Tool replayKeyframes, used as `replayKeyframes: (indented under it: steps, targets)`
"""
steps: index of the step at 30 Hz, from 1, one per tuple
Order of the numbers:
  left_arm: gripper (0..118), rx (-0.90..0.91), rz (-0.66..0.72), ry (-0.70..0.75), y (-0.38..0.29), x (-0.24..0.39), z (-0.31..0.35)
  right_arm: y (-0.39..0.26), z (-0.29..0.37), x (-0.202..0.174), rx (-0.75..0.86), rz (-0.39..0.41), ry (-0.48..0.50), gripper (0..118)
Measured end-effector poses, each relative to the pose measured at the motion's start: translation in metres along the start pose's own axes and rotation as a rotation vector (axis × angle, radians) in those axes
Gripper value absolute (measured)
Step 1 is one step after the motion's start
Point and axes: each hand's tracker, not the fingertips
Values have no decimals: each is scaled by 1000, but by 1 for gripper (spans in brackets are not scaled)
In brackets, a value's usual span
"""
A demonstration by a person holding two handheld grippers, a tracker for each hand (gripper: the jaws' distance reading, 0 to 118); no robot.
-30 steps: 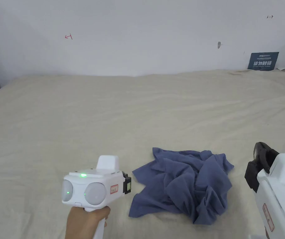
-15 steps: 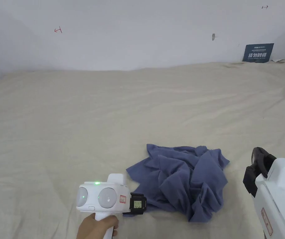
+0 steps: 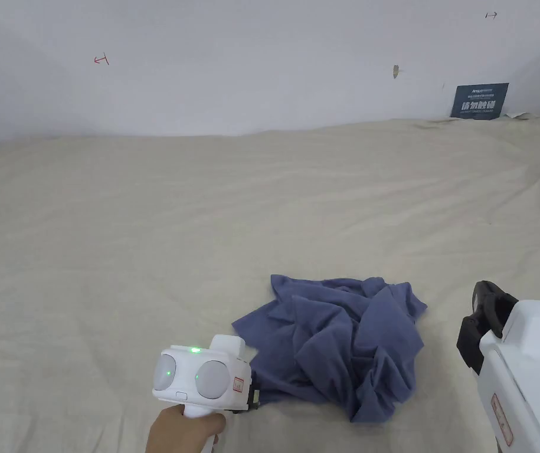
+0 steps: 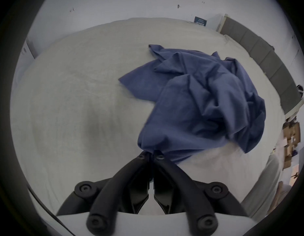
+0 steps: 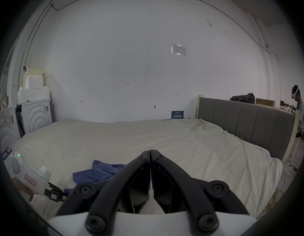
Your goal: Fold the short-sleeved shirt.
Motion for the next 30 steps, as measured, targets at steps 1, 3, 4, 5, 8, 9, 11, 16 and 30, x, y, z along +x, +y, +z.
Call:
replayKeyframes:
  steps: [1, 3, 4, 5, 8, 9, 11, 16, 30]
  targets:
    - [0, -1, -2, 20, 0, 1, -1, 1, 0, 0, 0, 2, 0, 0]
    - [0, 29, -30, 31, -3, 1, 2, 3, -3, 1, 0, 5, 0, 0]
    - [0, 44, -17, 23, -3, 0, 7, 5, -5, 3, -3, 4, 3, 0]
    - [0, 69, 5, 3, -3, -2, 13, 6, -9, 4, -10, 1, 9, 0]
    - [0, 128, 25, -36, 2, -9, 35, 15, -28, 11, -41, -2, 17, 0]
    - [0, 143, 21, -45, 3, -10, 43, 19, -38, 13, -52, 11, 19, 0]
    - [0, 167, 27, -62, 6, -12, 55, 23, -62, 16, -110, 47, 36, 0]
    - [0, 210, 24, -79, 11, -10, 71, 21, -140, 25, -293, 76, 113, 0]
    - [0, 219, 52, -105, 13, -25, 70, -51, -278, 32, -712, -48, 135, 85]
